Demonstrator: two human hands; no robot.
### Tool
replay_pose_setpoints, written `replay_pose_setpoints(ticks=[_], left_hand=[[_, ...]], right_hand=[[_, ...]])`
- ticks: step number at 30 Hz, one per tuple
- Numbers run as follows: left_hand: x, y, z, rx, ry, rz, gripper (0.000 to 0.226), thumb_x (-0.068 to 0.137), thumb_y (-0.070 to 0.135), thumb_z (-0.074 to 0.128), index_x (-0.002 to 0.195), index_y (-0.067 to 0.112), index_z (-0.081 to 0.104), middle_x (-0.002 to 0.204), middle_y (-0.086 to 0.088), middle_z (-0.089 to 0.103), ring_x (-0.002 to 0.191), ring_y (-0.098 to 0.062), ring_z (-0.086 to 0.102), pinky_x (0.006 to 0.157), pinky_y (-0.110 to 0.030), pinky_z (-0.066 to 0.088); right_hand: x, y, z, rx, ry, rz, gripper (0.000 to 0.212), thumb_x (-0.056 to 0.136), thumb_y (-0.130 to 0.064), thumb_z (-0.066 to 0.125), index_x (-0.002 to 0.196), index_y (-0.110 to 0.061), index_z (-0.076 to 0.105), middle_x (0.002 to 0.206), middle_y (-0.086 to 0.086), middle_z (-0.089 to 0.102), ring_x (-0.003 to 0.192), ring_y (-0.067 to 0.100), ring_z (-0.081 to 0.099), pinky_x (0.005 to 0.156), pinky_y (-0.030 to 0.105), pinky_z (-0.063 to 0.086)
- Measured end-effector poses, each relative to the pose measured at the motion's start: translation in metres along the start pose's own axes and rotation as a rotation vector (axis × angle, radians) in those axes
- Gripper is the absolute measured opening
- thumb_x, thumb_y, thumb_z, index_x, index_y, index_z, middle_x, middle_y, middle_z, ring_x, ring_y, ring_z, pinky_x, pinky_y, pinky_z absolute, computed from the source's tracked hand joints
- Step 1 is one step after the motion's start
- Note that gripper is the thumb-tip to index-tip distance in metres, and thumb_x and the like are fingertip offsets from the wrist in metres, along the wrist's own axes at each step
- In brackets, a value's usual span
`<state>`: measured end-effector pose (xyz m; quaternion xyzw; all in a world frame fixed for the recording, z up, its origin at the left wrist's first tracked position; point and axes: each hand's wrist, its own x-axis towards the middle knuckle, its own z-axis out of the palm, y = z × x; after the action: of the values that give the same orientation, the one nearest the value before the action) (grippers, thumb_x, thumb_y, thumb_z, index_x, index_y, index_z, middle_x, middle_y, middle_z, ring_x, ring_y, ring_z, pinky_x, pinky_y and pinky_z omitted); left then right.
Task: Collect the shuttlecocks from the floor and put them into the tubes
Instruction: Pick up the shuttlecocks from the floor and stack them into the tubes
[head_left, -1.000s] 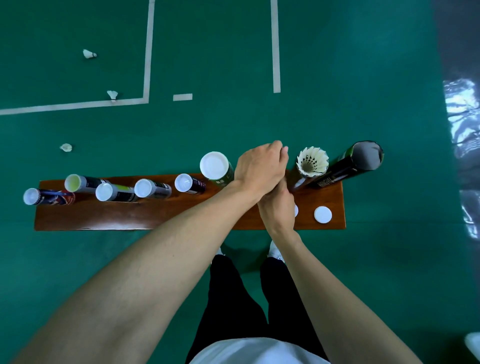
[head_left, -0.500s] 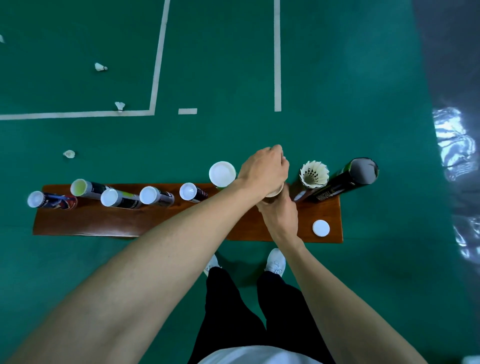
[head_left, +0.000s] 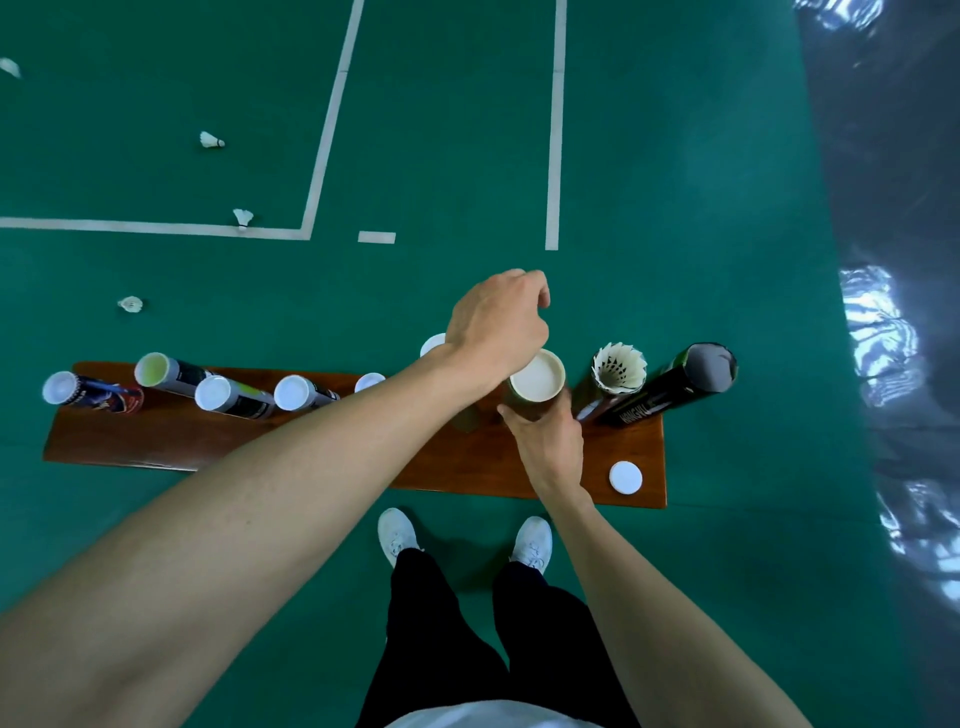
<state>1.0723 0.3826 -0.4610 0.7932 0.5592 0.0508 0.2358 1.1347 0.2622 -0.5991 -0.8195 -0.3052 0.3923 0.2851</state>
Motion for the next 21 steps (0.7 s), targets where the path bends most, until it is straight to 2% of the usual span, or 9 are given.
replay_pose_setpoints(ticks=[5,8,13,19,21], left_hand=[[-0.007,-0.009,-0.006,0.001,0.030,0.008,0.042,0.082,-0.001,0.049,0.114,0.021,0.064,0.122,0.003,0.062,0.103,-0.023,0.059,0.080,-0.038,0.051],[-0.010,-0.014,-0.003,-0.003,-0.031,0.015,0.044,0.082,0.003,0.050,0.119,0.022,0.064,0.126,0.003,0.062,0.112,-0.023,0.059,0.086,-0.038,0.050],[-0.010,-0.012,0.007,0.074,-0.173,0.079,0.061,0.080,0.003,0.054,0.137,0.024,0.057,0.143,0.002,0.057,0.127,-0.025,0.054,0.105,-0.044,0.042],[-0.009,-0.008,0.013,0.130,-0.233,0.164,0.069,0.081,-0.004,0.052,0.143,0.026,0.052,0.149,0.002,0.052,0.133,-0.024,0.050,0.104,-0.045,0.037],[-0.009,-0.009,0.006,0.128,-0.219,0.171,0.069,0.081,-0.005,0.053,0.143,0.026,0.052,0.148,0.002,0.053,0.133,-0.024,0.049,0.105,-0.046,0.036]], right_hand=[[0.004,0.004,0.000,-0.030,-0.001,-0.011,0.096,0.077,-0.057,0.082,0.154,-0.026,0.034,0.136,0.004,0.066,0.125,0.031,0.062,0.103,0.048,0.053],[0.007,0.006,-0.001,-0.071,0.013,-0.012,0.097,0.078,-0.057,0.082,0.154,-0.026,0.031,0.132,0.006,0.068,0.121,0.032,0.065,0.100,0.046,0.055],[0.009,0.016,-0.004,-0.142,-0.014,-0.006,0.098,0.078,-0.060,0.080,0.154,-0.025,0.028,0.120,0.010,0.071,0.112,0.033,0.068,0.098,0.051,0.055],[0.000,0.027,-0.006,-0.185,-0.056,0.027,0.097,0.081,-0.060,0.077,0.154,-0.023,0.026,0.107,0.009,0.073,0.104,0.031,0.070,0.096,0.049,0.056],[-0.006,0.032,-0.010,-0.194,-0.068,0.036,0.095,0.082,-0.061,0.076,0.154,-0.024,0.027,0.110,0.007,0.073,0.107,0.029,0.069,0.097,0.048,0.056]])
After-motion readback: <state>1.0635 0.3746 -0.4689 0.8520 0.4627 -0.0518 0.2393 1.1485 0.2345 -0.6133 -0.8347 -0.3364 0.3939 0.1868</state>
